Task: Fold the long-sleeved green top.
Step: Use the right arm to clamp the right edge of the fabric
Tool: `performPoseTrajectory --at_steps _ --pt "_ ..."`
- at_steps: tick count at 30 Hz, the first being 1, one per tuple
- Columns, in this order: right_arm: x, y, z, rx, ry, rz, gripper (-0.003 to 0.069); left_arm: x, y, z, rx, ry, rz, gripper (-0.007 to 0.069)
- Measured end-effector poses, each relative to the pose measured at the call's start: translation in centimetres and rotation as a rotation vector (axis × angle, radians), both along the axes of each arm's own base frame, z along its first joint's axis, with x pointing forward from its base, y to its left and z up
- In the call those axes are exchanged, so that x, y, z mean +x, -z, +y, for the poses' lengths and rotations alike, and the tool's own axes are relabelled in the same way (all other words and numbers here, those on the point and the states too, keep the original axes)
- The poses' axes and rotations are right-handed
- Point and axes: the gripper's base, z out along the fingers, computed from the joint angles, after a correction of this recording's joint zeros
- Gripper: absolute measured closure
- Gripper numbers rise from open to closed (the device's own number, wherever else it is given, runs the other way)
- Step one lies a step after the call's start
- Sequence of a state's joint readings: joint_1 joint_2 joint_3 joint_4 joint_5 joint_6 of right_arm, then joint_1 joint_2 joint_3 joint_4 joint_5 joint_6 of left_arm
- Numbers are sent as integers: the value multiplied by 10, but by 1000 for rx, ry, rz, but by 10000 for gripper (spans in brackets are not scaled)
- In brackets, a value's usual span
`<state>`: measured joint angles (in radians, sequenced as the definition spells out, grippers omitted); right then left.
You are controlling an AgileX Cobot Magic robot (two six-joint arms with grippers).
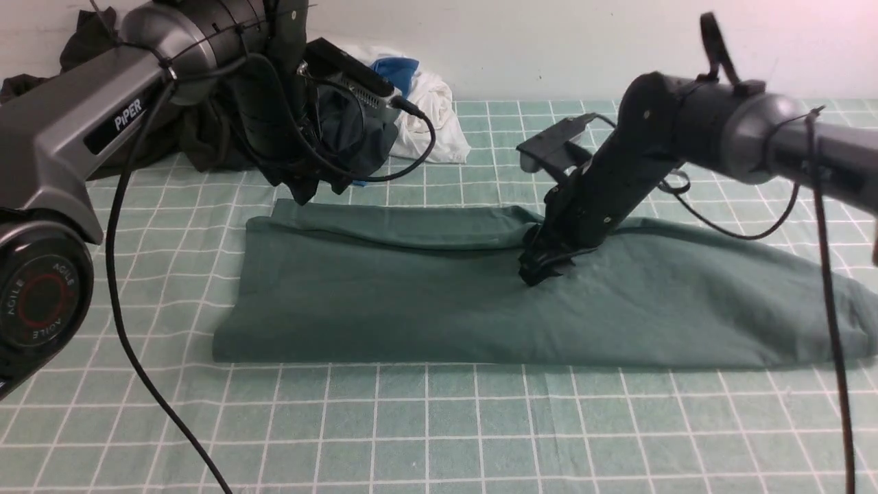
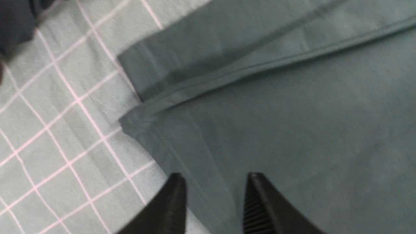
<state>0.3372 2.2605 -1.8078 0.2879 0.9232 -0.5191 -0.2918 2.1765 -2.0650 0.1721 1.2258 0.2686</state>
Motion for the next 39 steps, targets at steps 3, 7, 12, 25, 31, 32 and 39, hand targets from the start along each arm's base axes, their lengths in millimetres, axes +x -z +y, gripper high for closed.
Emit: performPoseTrajectory --at_steps 3,7,12,25,31,32,39 --pt "18 4 -4 18 123 -108 372 0 0 0 2 -1 5 551" --pt "40 -13 -22 70 302 -224 388 -1 0 0 2 -2 6 617" --pt "53 -53 -67 9 420 -229 393 -4 -8 -2 -43 -2 0 628" --pt "-33 -140 -187 -102 554 -6 394 -83 11 1 -117 -1 185 628" --pt "-87 -121 -228 -69 678 35 394 -99 61 11 -115 -18 216 628" --pt "-94 -115 -234 -67 701 30 394 -101 69 14 -117 -25 212 628" --pt "-106 -62 -262 -82 797 27 347 -96 97 41 -143 -107 198 627"
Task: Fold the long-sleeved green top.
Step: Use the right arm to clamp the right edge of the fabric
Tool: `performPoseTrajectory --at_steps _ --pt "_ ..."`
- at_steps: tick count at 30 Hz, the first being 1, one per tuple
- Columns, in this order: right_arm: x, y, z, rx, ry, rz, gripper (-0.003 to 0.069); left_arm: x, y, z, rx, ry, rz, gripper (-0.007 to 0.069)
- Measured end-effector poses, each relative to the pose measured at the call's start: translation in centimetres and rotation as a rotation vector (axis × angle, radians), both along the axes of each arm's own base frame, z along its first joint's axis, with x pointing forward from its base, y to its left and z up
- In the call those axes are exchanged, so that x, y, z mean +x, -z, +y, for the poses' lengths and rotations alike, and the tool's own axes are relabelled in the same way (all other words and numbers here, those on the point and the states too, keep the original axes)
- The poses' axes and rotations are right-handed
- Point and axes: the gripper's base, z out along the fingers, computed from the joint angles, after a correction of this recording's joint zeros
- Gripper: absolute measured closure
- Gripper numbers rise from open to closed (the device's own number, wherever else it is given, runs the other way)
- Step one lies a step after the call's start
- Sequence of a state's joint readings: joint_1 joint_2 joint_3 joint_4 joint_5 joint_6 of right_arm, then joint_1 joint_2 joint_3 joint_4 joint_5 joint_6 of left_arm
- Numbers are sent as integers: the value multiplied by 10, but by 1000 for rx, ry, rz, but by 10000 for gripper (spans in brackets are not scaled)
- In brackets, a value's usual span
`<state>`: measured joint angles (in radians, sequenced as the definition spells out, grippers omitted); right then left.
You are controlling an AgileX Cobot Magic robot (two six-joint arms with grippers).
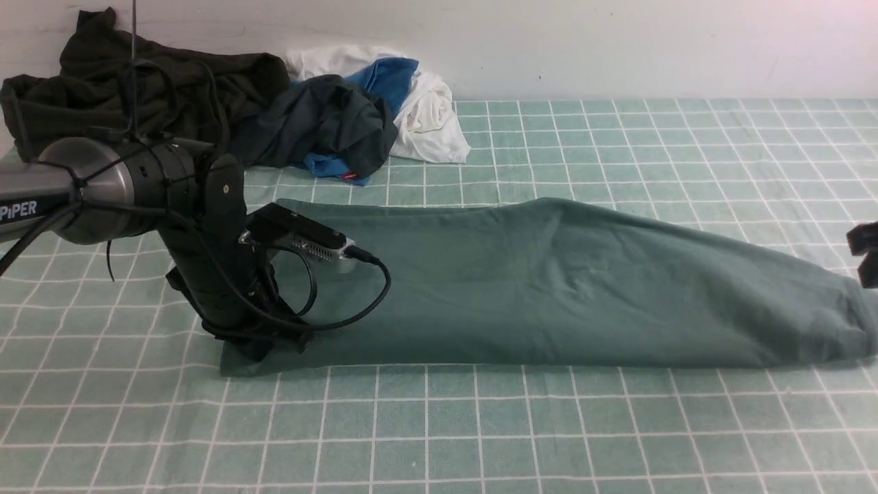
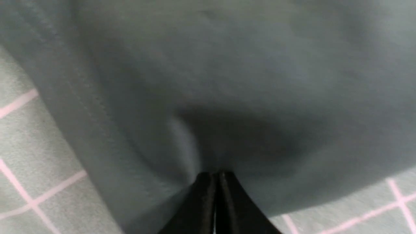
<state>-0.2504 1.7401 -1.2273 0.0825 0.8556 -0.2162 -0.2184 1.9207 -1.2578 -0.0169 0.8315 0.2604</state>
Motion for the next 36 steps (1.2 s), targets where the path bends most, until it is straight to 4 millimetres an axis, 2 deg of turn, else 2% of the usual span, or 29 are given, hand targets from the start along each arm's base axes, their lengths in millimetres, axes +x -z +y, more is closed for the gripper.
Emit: performPoseTrajectory --at_steps 6,7,9,12,14,17,21,25,26,28,30,33,36 --pt "10 38 -13 -40 69 61 155 2 2 7 -6 -25 6 627" --pt "10 39 -14 -46 70 63 148 2 2 7 -6 -25 6 627" --pt "14 55 -17 -49 104 84 86 2 2 7 -7 -24 6 627" --pt "18 76 -18 -33 123 114 62 2 2 7 -7 -25 6 627" --pt "20 79 -17 -17 133 111 69 2 2 7 -7 -25 6 627" --pt "21 79 -16 -1 125 106 114 2 2 7 -7 -25 6 627" --pt "22 79 -14 15 116 103 232 2 2 7 -7 -26 6 627" --pt "21 78 -13 20 102 98 410 2 2 7 -7 -25 6 627" --pt "21 77 -13 19 102 97 428 2 2 7 -7 -25 6 627" --pt "21 75 -13 17 94 92 547 2 2 7 -7 -25 6 627" --pt "21 73 -13 15 86 89 609 2 2 7 -7 -25 6 627" --pt "18 62 -12 3 77 80 631 1 1 7 -6 -24 7 627" --pt "14 29 -15 -54 80 30 631 -1 -16 8 -1 -16 -18 627"
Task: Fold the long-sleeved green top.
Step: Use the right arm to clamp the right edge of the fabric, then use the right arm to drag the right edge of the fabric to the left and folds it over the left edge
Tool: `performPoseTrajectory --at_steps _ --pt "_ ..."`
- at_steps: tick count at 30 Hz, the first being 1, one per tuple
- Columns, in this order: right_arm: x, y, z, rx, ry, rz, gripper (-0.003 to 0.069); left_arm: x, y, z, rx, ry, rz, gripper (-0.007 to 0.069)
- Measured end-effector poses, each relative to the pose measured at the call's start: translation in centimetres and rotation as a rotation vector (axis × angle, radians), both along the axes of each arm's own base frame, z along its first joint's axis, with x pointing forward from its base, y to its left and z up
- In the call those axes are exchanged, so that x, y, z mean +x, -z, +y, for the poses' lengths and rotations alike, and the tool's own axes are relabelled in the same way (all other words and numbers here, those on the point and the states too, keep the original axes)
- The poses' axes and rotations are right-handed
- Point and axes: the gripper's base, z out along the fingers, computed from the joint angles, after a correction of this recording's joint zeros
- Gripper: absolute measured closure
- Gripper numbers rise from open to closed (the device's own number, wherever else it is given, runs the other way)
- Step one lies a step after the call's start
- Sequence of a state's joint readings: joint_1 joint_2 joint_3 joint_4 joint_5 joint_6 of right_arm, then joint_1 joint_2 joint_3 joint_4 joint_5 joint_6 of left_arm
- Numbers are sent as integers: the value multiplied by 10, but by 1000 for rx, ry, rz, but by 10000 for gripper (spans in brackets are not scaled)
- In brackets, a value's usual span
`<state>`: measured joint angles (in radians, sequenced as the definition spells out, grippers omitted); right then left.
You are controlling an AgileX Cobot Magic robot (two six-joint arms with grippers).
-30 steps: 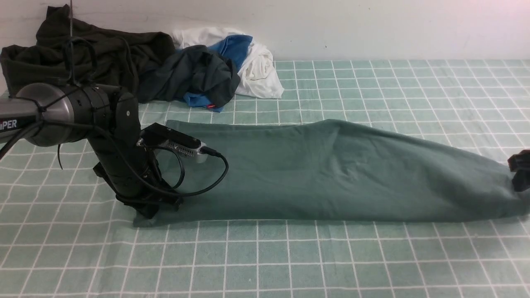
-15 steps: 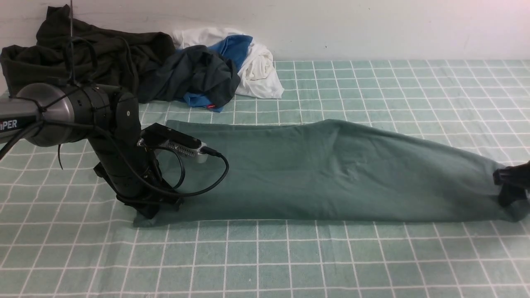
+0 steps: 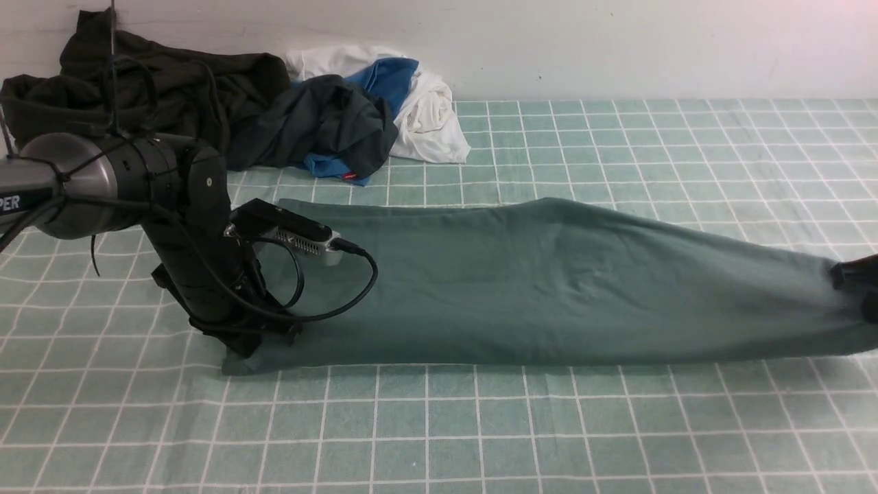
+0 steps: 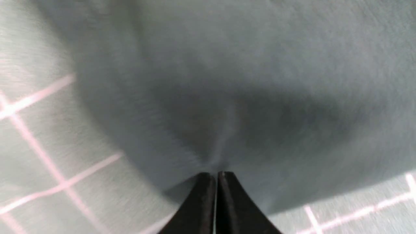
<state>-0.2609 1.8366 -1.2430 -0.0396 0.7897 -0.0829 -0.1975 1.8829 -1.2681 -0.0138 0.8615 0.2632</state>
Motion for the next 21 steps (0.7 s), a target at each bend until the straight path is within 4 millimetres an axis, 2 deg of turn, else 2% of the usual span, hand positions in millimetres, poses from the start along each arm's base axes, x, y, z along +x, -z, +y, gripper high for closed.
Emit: performPoseTrajectory --at_steps 2,4,5,6,7,8,9,10,12,14,15,16,17,18,19,21 --pt "-2 -30 -3 -47 11 -54 631 -4 -18 2 5 7 -37 627" --pt "-6 -67 0 -85 11 -126 631 -13 -47 5 8 14 -102 627" --pt "-7 -75 1 -92 9 -141 631 -16 -56 6 7 14 -125 627" --pt "-9 -115 16 -112 -30 -223 631 -28 -90 9 7 18 -212 627" --pt "-9 -130 28 -114 -67 -255 631 -34 -102 11 5 19 -247 627" --pt "-10 -137 31 -115 -75 -271 631 -36 -106 11 5 19 -255 627" --pt "-9 -161 54 -108 -151 -321 631 -49 -129 14 -6 17 -323 627" --pt "-7 -172 70 -97 -200 -349 631 -54 -137 15 -10 17 -346 627" --pt "-4 -195 115 -52 -330 -414 631 -70 -160 19 -22 15 -412 627" --pt "1 -205 169 9 -476 -452 631 -89 -181 22 -33 12 -470 627" --pt "1 -208 189 31 -527 -465 631 -93 -184 23 -34 11 -476 627" --pt "4 -203 220 62 -599 -458 631 -103 -192 25 -37 10 -491 627" --pt "5 -202 225 67 -610 -456 631 -103 -192 25 -36 10 -487 627" --pt "6 -199 239 80 -643 -450 631 -108 -196 26 -37 8 -489 627" --pt "9 -183 283 119 -734 -421 631 -120 -203 29 -39 2 -490 627" --pt "8 -164 322 153 -809 -385 631 -130 -209 31 -43 -8 -491 627"
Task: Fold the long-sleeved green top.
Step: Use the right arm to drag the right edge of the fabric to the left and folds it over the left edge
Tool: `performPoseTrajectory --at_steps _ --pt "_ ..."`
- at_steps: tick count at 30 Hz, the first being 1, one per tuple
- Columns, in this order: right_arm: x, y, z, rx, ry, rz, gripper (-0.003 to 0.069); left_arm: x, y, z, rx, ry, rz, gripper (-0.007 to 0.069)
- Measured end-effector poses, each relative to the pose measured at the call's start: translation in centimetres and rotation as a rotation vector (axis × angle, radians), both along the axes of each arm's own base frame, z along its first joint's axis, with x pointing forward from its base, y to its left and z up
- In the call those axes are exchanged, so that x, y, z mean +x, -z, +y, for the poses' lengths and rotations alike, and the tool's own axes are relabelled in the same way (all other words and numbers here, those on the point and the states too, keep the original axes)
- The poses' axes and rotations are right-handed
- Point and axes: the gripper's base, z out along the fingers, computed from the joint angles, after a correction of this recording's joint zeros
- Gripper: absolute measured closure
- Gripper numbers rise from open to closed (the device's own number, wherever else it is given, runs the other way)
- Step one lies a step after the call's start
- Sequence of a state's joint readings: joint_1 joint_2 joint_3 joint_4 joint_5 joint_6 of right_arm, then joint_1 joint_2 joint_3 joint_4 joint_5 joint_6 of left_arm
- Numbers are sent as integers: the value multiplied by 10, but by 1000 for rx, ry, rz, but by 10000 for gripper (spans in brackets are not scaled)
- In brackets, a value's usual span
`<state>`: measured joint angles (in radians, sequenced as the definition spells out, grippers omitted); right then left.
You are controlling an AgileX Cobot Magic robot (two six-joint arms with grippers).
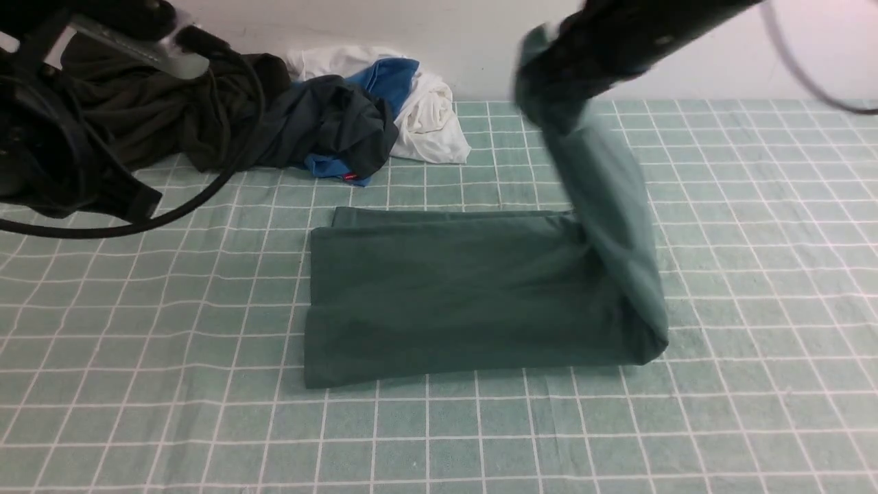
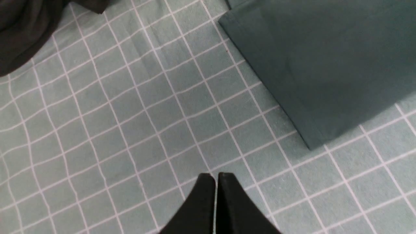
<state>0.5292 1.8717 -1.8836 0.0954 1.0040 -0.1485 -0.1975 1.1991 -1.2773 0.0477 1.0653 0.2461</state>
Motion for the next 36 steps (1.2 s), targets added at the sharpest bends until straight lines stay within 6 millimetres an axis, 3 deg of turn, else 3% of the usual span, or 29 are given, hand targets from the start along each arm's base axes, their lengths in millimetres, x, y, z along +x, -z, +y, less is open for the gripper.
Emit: performPoseTrajectory --at_steps 1,2,3,5,7,10,11,13,14,15,18,22,25,30,31,33,36 --pt "3 16 22 0 -37 22 631 -7 -4 1 -5 -6 -4 627" --pt "1 18 28 6 -51 21 631 -8 -4 2 -6 -7 -4 627" --pt "3 43 58 6 -98 48 631 -19 -9 4 -11 -12 -12 627" --pt "3 58 77 14 -122 56 631 -25 -10 5 -11 -12 -13 627" --pt "4 87 108 29 -160 61 624 -37 -11 8 -14 -14 -19 627" --pt "6 104 123 37 -174 68 599 -46 -9 9 -16 -17 -22 627" --pt "7 112 129 46 -177 86 555 -52 -5 10 -18 -19 -15 627" --pt "8 112 131 58 -176 91 498 -56 0 11 -18 -21 -6 627" --pt "8 104 132 63 -181 94 424 -63 5 13 -25 -27 -13 627" --pt "8 102 132 64 -182 93 414 -64 6 13 -25 -27 -14 627" --pt "5 71 122 -14 -202 57 268 -84 21 17 -53 -47 -52 627" --pt "7 62 109 -106 -163 45 218 -112 38 22 -72 -58 -94 627" --pt "14 81 107 -146 -136 83 221 -127 55 25 -85 -72 -91 627" --pt "21 146 120 -201 -144 215 245 -146 81 29 -117 -104 -96 627" --pt "20 152 122 -206 -146 230 249 -149 82 30 -123 -105 -113 627" --pt "19 158 123 -217 -151 247 260 -158 88 31 -142 -109 -159 627" --pt "15 138 122 -195 -154 218 266 -170 94 34 -161 -107 -216 627"
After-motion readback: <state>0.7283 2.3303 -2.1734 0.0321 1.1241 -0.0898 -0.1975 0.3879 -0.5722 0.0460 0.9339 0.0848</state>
